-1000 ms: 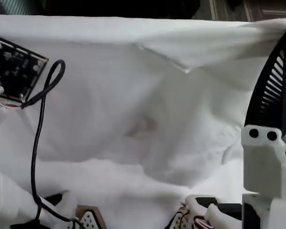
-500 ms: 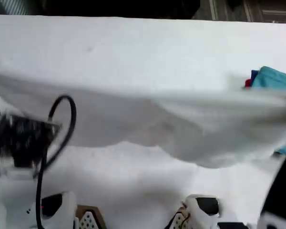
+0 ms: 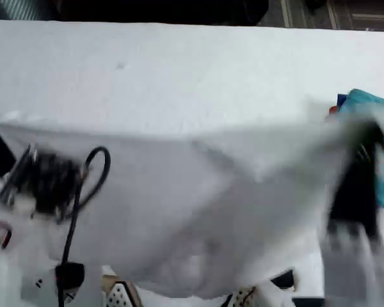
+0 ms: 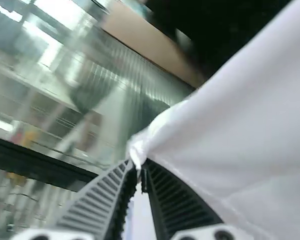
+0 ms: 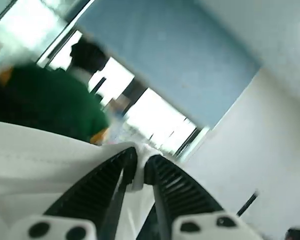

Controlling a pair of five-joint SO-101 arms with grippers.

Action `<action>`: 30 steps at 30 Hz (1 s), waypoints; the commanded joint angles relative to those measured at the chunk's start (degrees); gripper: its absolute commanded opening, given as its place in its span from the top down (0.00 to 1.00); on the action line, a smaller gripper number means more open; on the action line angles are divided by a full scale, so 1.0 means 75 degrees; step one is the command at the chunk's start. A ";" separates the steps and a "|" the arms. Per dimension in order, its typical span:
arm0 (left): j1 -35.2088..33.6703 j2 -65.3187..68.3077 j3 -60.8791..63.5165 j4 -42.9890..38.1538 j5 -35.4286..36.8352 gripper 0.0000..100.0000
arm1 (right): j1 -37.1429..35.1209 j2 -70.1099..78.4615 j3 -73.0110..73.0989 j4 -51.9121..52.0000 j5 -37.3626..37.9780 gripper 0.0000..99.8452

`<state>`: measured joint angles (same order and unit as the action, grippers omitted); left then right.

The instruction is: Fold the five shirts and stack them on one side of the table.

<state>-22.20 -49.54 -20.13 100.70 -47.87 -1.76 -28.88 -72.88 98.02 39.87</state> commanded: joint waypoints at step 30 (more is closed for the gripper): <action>0.0299 0.6629 0.3704 -0.9213 -0.0926 0.98 | -0.1260 0.2714 1.0338 -1.0637 -0.1219 0.98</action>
<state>-20.88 -8.31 19.16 32.84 -54.55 -11.34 -11.56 8.62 23.74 30.64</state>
